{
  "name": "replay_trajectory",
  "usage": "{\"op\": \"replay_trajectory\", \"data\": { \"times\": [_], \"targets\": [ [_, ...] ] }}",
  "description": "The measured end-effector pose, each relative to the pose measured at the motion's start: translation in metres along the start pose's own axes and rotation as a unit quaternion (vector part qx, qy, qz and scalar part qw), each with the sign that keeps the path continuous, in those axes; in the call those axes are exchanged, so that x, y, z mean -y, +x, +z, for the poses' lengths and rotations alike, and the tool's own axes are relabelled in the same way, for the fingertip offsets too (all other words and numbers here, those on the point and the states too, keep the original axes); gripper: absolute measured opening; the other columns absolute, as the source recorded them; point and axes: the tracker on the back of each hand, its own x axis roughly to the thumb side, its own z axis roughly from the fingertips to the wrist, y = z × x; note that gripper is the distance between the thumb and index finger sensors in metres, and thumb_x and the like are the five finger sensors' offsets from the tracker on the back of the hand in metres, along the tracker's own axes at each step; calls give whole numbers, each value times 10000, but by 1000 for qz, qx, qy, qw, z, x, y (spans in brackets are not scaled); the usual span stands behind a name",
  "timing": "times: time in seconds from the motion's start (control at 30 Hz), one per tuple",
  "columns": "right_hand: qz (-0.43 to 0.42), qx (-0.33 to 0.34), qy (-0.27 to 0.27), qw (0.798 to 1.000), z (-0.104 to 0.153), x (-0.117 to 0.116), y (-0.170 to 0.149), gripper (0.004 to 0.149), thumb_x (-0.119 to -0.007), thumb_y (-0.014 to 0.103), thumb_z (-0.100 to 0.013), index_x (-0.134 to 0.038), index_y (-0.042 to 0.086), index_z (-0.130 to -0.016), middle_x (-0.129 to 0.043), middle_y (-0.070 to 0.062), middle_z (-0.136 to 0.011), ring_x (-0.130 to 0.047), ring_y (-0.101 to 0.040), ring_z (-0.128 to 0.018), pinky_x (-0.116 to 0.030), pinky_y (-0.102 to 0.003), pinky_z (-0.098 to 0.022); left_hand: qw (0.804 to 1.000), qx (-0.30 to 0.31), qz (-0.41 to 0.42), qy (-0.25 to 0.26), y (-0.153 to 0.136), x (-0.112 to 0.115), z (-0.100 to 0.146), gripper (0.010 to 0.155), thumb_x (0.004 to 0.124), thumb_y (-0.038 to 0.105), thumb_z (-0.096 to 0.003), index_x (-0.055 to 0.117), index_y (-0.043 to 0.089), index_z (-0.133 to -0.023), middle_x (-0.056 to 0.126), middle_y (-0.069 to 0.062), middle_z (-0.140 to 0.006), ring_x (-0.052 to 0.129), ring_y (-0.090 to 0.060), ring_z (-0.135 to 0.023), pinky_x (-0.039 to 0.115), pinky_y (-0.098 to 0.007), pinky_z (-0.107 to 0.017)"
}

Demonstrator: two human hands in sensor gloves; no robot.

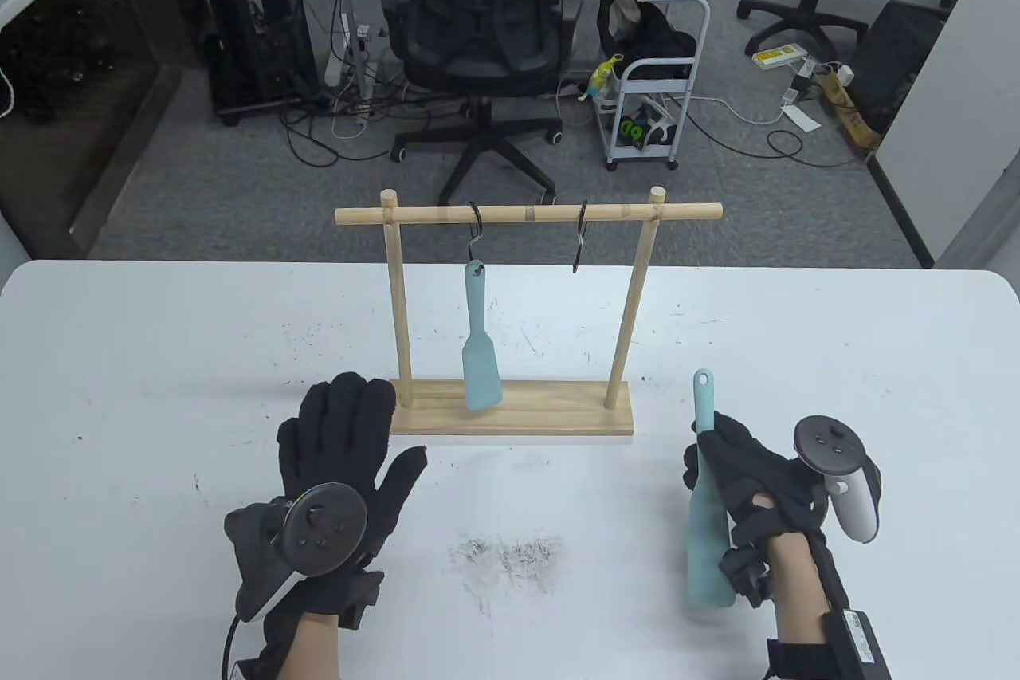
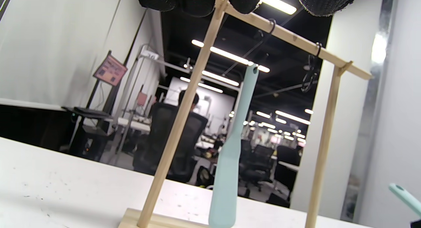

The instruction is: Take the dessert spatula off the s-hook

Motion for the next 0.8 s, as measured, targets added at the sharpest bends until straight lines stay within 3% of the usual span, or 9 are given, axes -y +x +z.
{"op": "replay_trajectory", "data": {
  "times": [0.53, 0.8],
  "targets": [
    [19, -78, 0, 997, -11, -7, -45, 630, -740, 426, -531, -593, 111, -1057, -902, -120, -809, -984, -317, -600, -813, -454, -455, 1000, 1, -8, -14, 4, 6, -3, 782, 604, 686, -573, 435, 323, -1245, 452, -111, -1326, 448, -452, -1197, 451, -699, -813],
    [169, -142, -70, 973, -14, -18, -32, 734, -833, 453, -475, -549, 124, -1066, -893, -97, -803, -957, -288, -616, -801, -442, -469, 1000, 0, -9, -16, 4, 6, -3, 782, 603, 687, -574, 432, 324, -1245, 453, -110, -1326, 447, -452, -1197, 452, -699, -813]
  ]
}}
